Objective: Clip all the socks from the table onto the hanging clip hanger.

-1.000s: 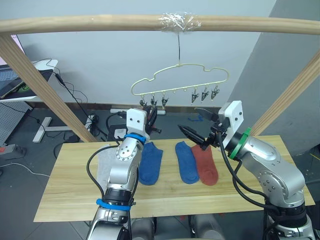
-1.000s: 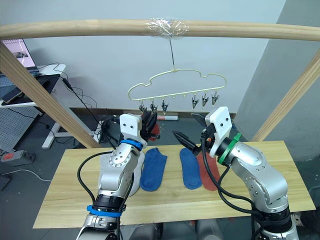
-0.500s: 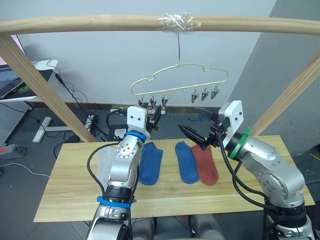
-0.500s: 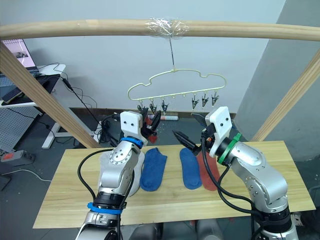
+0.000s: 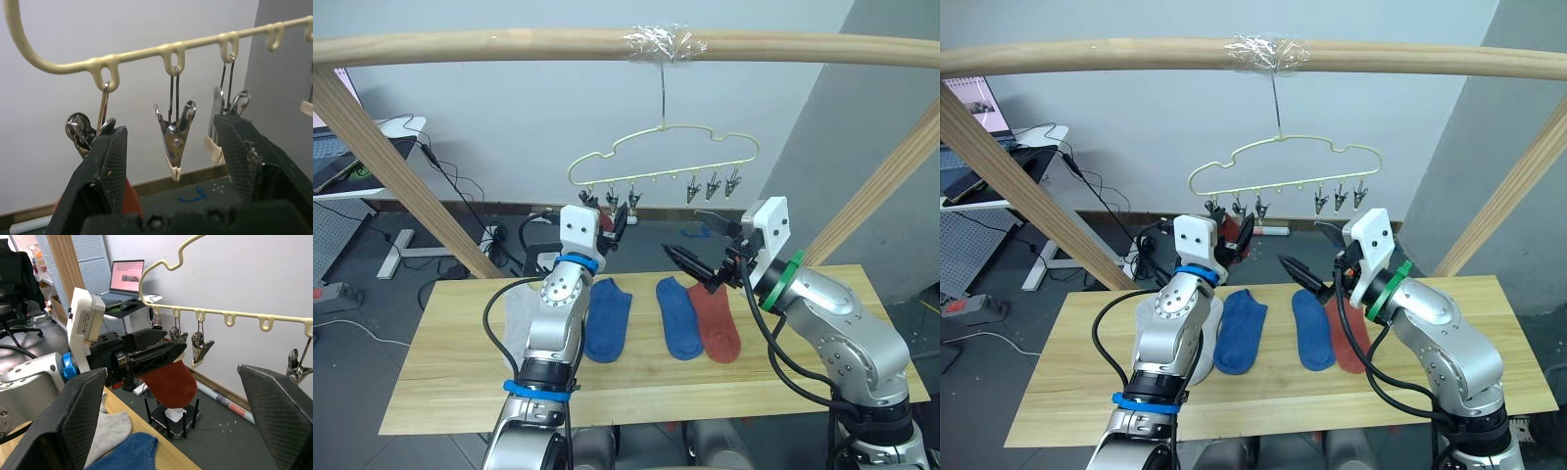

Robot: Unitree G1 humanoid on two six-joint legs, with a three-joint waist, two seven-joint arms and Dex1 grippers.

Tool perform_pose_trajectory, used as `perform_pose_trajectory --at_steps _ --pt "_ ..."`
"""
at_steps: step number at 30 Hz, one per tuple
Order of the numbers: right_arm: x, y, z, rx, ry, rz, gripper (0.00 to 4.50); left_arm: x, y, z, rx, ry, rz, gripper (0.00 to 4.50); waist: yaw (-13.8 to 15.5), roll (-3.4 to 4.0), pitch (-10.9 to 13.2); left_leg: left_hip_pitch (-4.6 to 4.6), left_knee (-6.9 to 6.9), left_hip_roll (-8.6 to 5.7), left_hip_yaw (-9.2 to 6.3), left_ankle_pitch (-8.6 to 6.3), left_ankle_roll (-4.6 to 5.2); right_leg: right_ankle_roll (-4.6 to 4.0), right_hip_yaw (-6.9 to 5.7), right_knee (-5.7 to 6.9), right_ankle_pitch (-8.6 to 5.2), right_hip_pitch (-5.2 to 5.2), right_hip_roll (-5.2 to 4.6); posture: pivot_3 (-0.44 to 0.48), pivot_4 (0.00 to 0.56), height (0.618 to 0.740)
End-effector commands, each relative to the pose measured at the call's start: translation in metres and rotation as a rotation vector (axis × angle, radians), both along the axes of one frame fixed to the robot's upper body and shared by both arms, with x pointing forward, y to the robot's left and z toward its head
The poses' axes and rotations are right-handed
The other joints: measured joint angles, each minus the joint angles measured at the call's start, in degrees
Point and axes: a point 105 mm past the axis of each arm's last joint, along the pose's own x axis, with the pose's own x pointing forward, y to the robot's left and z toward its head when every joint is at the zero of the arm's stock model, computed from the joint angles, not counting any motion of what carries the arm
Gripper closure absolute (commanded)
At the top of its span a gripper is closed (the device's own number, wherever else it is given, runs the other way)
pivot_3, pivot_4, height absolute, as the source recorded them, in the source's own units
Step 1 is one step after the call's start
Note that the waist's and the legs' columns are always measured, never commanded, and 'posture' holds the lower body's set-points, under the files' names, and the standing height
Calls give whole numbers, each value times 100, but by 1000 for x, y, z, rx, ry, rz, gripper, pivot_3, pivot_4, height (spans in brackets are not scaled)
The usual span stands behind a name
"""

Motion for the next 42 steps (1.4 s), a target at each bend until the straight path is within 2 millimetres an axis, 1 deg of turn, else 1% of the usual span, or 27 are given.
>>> perform_pose_trajectory --at_steps 1,9,19,22,27,29,31,32,34,36,38,40,41,42 --pt "-4 2 10 11 -42 13 0 2 -1 15 -5 -61 6 1392 -1 0 0 0 0 0 0 0 0 0 0 0 0 0 0 -168 180 740" --pt "-4 2 10 12 -43 11 0 7 -2 19 -4 -78 19 1392 -10 0 0 0 0 0 0 0 0 0 0 0 0 0 0 -175 178 740" --pt "-5 3 10 14 -41 18 0 8 -3 21 -5 -93 16 1392 -37 0 0 0 0 0 0 0 0 0 0 1 1 0 0 -173 175 740" --pt "-5 4 10 14 -42 20 0 7 -4 21 -6 -97 10 1988 -38 0 0 0 1 0 0 0 0 0 0 1 1 0 0 -173 175 740" --pt "-5 4 11 16 -43 19 0 7 -6 21 0 -96 4 3557 -39 0 0 0 1 0 0 0 0 0 0 2 1 0 0 -176 176 740" --pt "-5 4 10 15 -41 18 0 7 -6 21 2 -96 3 4059 -39 0 0 0 1 0 0 0 0 0 0 2 1 0 0 -175 178 740" --pt "-5 4 9 13 -39 19 0 7 -5 20 5 -95 3 4404 -39 0 0 0 2 0 0 0 0 0 0 2 1 0 0 -175 178 740" --pt "-5 4 9 12 -38 19 0 7 -5 20 6 -95 3 4494 -41 0 0 0 2 0 0 0 0 0 0 3 1 0 0 -175 178 740" --pt "-5 4 8 12 -34 18 0 7 -4 20 8 -94 5 4494 -47 0 0 0 2 0 0 0 1 0 0 4 1 0 0 -175 178 740" --pt "-1 1 -1 7 -2 -8 0 7 -3 19 14 -90 5 4494 -53 0 0 0 2 0 0 0 1 0 0 4 1 0 0 -168 178 740" --pt "7 -8 -20 -51 47 -69 0 7 -2 18 30 -84 8 4494 -53 -1 -2 0 2 0 -1 0 1 0 0 4 1 0 0 -165 176 740" --pt "19 -21 -49 -181 99 -157 0 7 0 18 42 -80 8 4494 -55 0 -2 1 3 -1 0 0 1 0 0 4 1 0 0 -163 178 740" --pt "28 -31 -69 -262 133 -205 0 6 1 18 49 -76 1 4494 -57 0 -2 1 4 -2 2 1 1 1 3 4 2 0 0 -159 175 740" --pt "33 -38 -83 -318 153 -234 0 5 2 17 53 -73 -4 4494 -66 -1 -3 1 4 -2 3 1 1 2 3 5 3 0 0 -157 174 740"
